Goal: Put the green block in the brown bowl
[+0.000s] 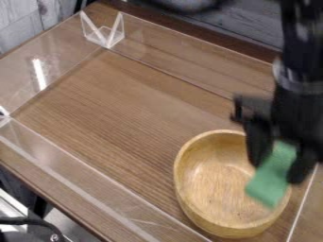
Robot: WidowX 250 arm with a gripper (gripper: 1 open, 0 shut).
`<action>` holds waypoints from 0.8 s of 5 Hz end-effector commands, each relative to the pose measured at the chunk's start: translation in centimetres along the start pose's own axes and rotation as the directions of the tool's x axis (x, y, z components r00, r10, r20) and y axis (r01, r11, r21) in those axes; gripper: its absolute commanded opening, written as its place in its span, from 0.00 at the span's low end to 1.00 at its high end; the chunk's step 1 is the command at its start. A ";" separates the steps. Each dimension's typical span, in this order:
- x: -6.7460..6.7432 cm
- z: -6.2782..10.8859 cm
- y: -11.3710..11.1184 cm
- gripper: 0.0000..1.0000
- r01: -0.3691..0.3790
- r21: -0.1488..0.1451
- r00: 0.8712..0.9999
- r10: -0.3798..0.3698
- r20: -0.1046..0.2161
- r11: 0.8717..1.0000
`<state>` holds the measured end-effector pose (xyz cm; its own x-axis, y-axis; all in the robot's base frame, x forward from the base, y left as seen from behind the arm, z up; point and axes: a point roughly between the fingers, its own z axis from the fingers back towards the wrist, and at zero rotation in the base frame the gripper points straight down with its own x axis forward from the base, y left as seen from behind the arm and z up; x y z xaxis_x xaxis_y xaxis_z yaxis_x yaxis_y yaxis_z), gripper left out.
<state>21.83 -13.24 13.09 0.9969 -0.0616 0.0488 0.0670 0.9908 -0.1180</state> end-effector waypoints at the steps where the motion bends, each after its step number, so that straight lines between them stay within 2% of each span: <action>1: 1.8 4.0 1.2 0.00 -0.033 -0.024 0.997 0.035 0.072 0.999; 2: 2.9 5.2 3.3 0.00 -0.060 -0.018 0.993 0.061 0.098 0.998; 3: 2.3 5.1 3.1 0.00 -0.060 -0.012 0.991 0.061 0.116 0.998; 4: 1.1 4.2 1.5 0.00 -0.039 -0.014 0.992 0.041 0.118 0.999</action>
<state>22.62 -11.29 15.83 0.9938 -0.0118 0.1103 0.0247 0.9929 -0.1162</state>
